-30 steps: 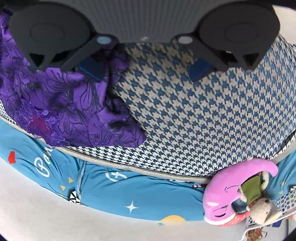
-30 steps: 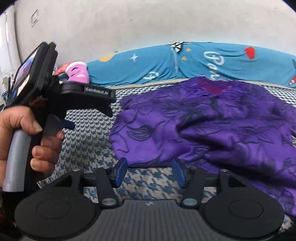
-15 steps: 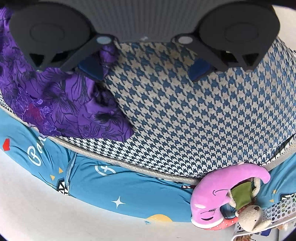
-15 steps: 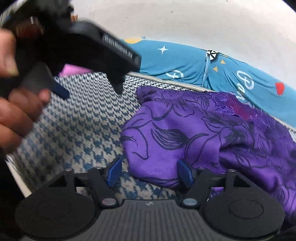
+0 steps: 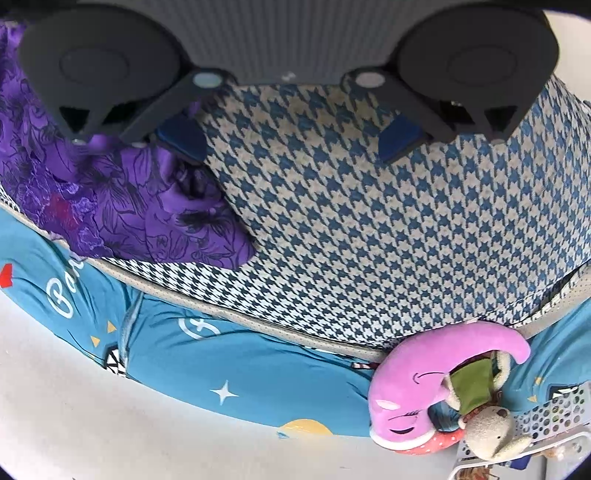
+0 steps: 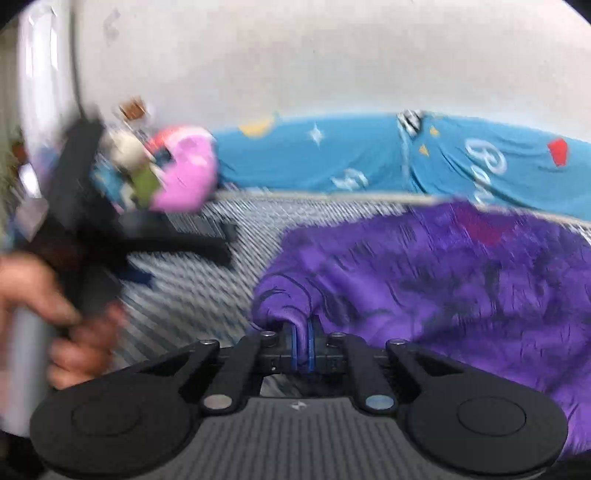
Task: Fold clothes
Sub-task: 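Release the purple garment and lift the right tool toward the left tool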
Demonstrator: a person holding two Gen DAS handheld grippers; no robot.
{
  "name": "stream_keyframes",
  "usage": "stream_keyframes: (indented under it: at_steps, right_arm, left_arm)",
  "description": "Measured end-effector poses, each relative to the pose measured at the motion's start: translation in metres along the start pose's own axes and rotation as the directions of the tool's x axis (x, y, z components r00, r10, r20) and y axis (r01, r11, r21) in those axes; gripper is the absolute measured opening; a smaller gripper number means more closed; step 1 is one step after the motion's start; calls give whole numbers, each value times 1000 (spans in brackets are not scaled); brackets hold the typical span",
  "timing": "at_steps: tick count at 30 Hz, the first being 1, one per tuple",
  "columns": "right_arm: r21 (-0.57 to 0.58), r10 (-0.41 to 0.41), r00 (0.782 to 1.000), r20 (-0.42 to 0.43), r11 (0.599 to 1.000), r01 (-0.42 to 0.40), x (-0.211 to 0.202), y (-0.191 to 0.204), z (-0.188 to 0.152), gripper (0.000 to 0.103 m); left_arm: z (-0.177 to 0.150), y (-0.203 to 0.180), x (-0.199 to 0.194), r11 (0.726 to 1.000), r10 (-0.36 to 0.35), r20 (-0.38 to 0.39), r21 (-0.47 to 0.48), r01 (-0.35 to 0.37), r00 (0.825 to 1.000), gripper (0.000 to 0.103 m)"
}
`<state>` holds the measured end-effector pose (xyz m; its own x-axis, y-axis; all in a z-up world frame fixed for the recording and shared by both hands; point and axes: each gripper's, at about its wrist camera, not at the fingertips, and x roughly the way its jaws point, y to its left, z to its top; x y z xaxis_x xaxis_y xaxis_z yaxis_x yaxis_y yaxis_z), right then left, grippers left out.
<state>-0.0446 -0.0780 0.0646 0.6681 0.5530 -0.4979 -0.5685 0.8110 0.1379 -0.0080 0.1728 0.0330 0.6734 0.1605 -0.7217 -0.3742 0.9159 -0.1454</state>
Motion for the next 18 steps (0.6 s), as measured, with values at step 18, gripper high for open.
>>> stream_keyframes:
  at_steps: [18]
  right_arm:
    - [-4,62,993,103,998,-61,-58,6,23,13]
  left_arm:
    - [2,6,-6,999,-46,7,-12,46,999,103]
